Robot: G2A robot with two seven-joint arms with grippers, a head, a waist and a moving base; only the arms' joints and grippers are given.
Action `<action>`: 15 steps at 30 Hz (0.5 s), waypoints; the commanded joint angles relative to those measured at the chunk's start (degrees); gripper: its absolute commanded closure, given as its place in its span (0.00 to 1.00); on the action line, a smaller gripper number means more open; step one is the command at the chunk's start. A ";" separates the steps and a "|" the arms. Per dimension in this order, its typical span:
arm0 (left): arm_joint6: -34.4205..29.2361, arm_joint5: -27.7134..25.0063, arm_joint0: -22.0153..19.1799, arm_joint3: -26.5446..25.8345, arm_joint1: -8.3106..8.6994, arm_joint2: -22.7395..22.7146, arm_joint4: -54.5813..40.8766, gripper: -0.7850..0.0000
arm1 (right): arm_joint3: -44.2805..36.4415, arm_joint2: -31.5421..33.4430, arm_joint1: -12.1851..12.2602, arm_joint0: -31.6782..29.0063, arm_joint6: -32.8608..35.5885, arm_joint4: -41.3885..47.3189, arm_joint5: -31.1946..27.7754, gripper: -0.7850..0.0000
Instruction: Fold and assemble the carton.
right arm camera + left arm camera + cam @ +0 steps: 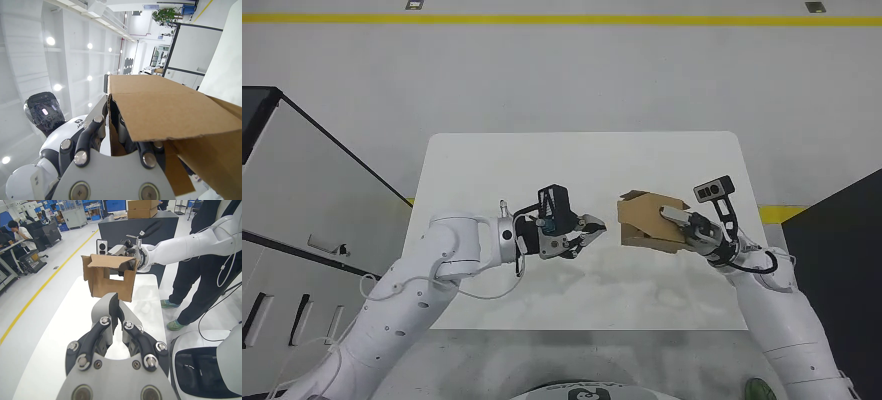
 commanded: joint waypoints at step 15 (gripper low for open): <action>2.65 2.02 0.51 -2.84 -0.39 1.17 1.30 1.00 | 2.02 -1.16 -0.73 0.24 -4.65 4.71 1.71 1.00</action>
